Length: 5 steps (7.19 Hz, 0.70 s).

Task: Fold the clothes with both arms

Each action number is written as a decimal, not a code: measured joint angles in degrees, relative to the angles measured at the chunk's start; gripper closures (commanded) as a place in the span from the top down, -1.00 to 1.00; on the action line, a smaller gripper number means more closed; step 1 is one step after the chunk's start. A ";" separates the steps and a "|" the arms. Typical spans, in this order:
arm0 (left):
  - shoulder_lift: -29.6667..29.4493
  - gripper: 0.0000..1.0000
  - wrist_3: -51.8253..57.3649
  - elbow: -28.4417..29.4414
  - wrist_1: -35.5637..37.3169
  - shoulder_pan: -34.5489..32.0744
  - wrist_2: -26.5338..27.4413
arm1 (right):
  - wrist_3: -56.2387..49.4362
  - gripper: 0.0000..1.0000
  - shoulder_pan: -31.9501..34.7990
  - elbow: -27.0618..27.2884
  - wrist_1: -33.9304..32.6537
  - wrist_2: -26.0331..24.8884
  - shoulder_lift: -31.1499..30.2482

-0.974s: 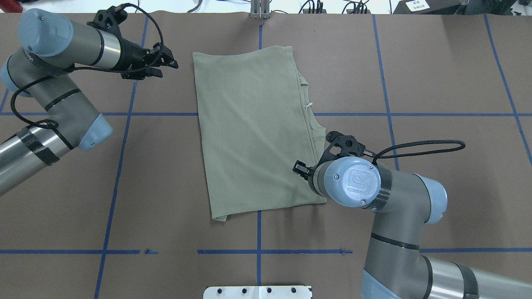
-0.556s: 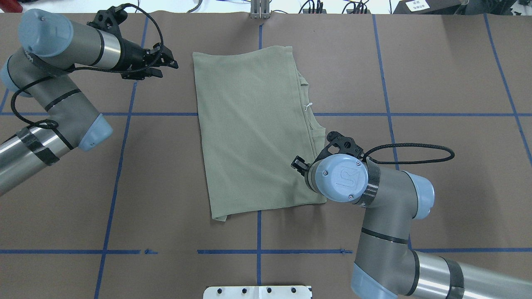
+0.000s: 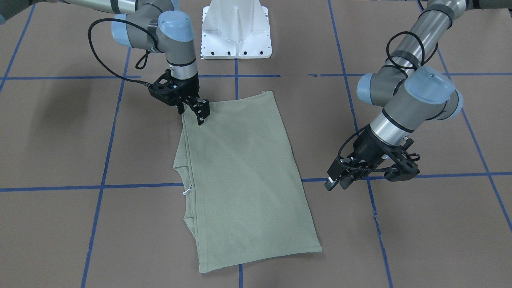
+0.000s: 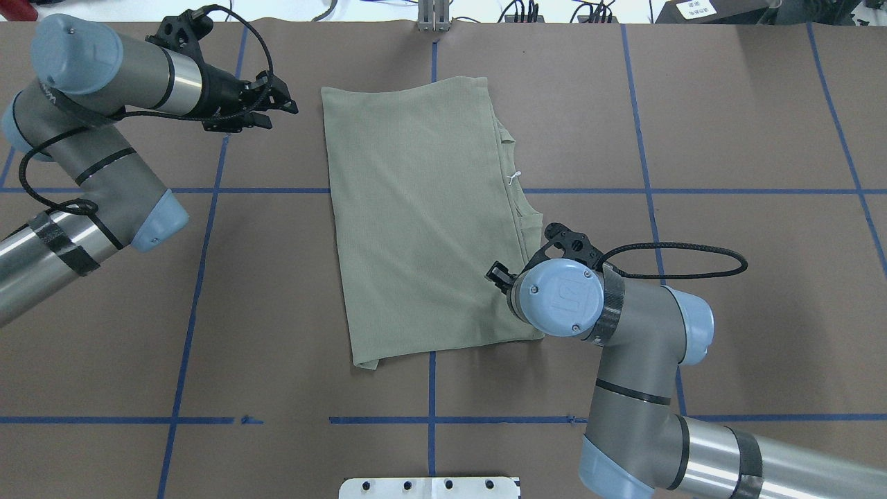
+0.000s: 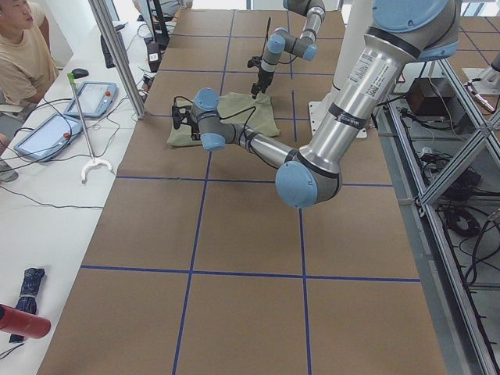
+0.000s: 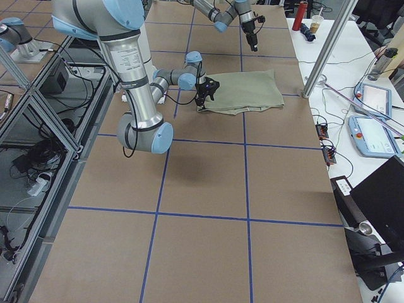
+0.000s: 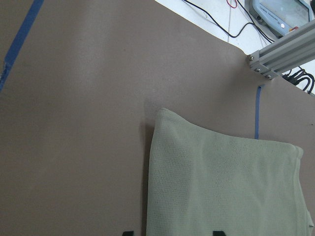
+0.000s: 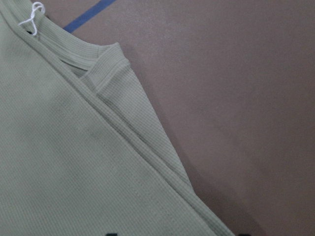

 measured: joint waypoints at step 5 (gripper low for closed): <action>-0.05 0.23 -0.06 0.00 0.00 0.00 -0.07 | 0.11 -0.73 -0.76 -0.70 0.00 0.22 -0.02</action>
